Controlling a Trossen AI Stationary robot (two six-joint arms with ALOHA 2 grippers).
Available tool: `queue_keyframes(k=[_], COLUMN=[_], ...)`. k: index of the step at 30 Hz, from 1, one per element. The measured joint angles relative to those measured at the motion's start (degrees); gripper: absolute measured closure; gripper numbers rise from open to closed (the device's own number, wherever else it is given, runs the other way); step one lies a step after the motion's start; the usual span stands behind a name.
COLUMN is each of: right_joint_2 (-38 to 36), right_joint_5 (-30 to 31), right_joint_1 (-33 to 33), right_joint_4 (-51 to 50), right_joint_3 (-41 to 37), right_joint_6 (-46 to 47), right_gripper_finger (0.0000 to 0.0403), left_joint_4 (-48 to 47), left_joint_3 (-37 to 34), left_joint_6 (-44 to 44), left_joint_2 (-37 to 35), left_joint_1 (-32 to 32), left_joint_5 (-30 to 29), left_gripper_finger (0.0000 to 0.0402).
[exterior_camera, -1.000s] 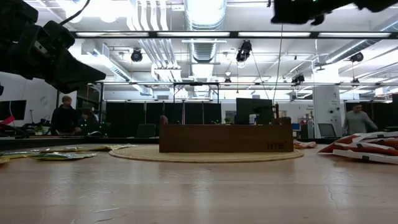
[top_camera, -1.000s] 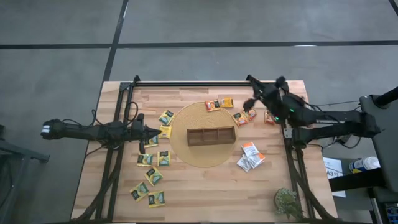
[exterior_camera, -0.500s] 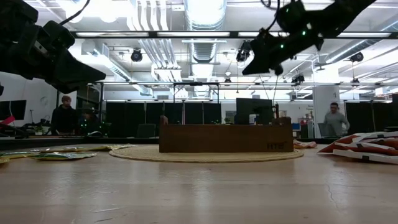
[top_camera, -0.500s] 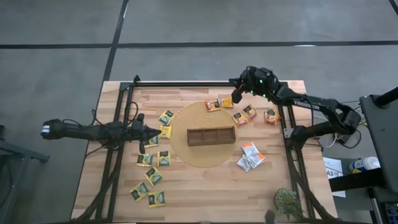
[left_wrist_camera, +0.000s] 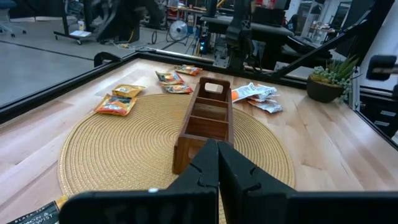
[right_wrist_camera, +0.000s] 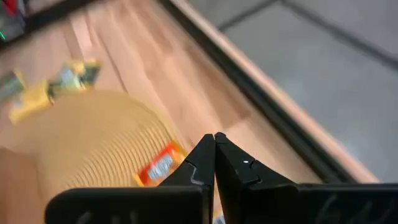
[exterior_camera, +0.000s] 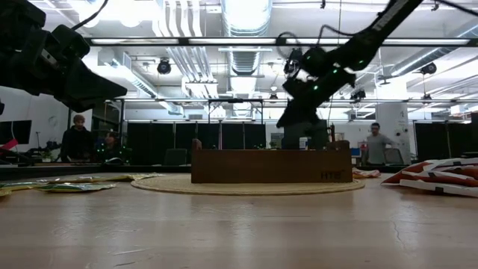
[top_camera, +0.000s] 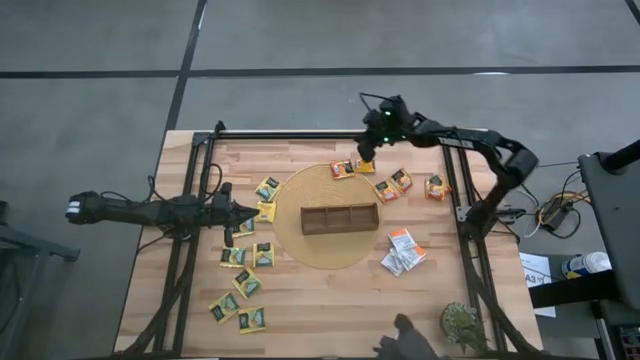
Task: Pick & Place Tea
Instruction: Put the orange tea bag into the right section of the wooden organizer
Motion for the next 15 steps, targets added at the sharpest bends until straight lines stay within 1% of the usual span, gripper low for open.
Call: queue_keyframes(k=[4,8,15], right_joint_2=[5.61,9.06,9.1], right_joint_5=[-0.01,0.0,0.01], right_joint_1=[0.06,0.07,0.06], right_joint_4=[-7.27,-9.81,-10.22], right_joint_3=[5.65,8.2,8.3], right_joint_6=[-2.4,-2.92,-3.29], right_gripper_finger=[0.0394,0.0394,0.0394], left_joint_4=[0.0,0.0,0.0], left_joint_3=[0.0,0.01,0.0], left_joint_6=[0.0,0.0,0.0], left_joint_2=[0.0,0.0,0.0], left_joint_1=[0.01,0.01,-0.01], left_joint_5=[0.0,0.0,0.0], left_gripper_finger=[0.0402,0.0402,0.0402])
